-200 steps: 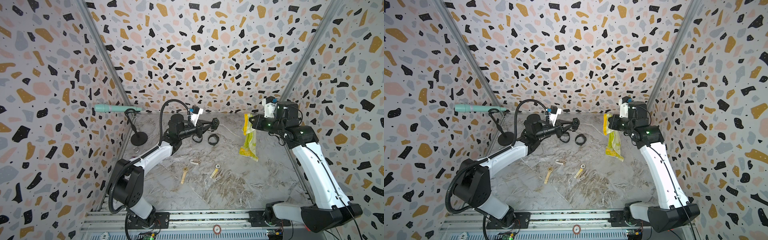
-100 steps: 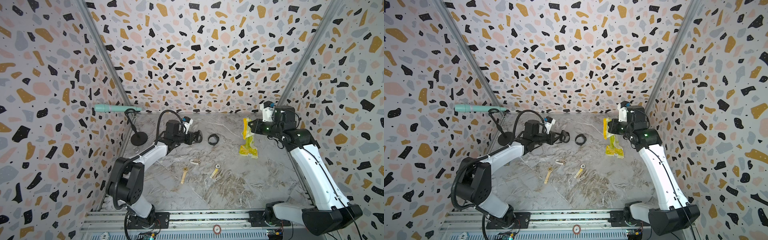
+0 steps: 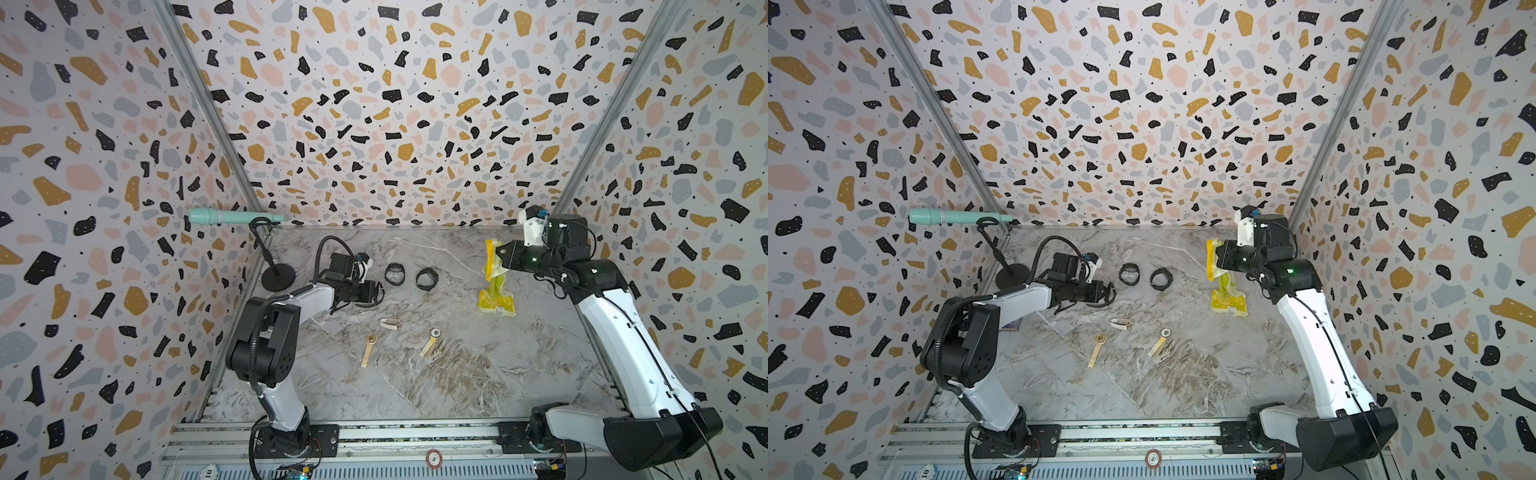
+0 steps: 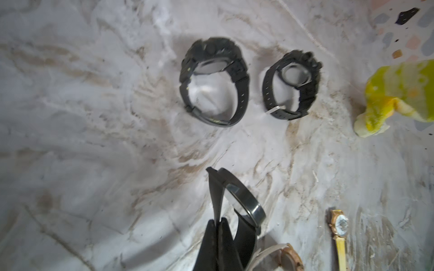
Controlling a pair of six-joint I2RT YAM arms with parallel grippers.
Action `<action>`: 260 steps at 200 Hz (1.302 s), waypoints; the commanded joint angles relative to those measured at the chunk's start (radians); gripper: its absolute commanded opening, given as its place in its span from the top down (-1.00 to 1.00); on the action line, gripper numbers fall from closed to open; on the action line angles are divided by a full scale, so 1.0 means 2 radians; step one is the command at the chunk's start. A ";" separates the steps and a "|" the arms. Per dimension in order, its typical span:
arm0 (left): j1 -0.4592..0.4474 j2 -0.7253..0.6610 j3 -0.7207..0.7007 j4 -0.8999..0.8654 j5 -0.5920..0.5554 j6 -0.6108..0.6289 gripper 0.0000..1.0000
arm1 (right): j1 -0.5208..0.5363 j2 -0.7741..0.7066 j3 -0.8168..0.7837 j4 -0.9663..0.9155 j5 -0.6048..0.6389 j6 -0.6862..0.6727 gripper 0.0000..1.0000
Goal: Wipe the watch dial
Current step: Place the watch at the center of the board.
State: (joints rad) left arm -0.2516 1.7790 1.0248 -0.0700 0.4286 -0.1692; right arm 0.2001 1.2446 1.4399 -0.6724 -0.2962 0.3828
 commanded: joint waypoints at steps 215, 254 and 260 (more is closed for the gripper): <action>0.027 -0.069 0.037 -0.061 -0.085 -0.024 0.13 | -0.003 -0.026 -0.036 0.004 -0.018 0.001 1.00; 0.010 -0.146 0.004 -0.068 -0.074 -0.040 0.12 | -0.003 -0.032 -0.082 0.014 -0.024 0.008 1.00; 0.004 -0.157 -0.003 -0.068 -0.077 -0.044 0.12 | -0.003 -0.031 -0.090 0.018 -0.026 0.010 1.00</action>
State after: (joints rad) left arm -0.2134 1.5494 1.0695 -0.1833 0.2779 -0.2245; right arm 0.1982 1.2098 1.3003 -0.6617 -0.3260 0.3878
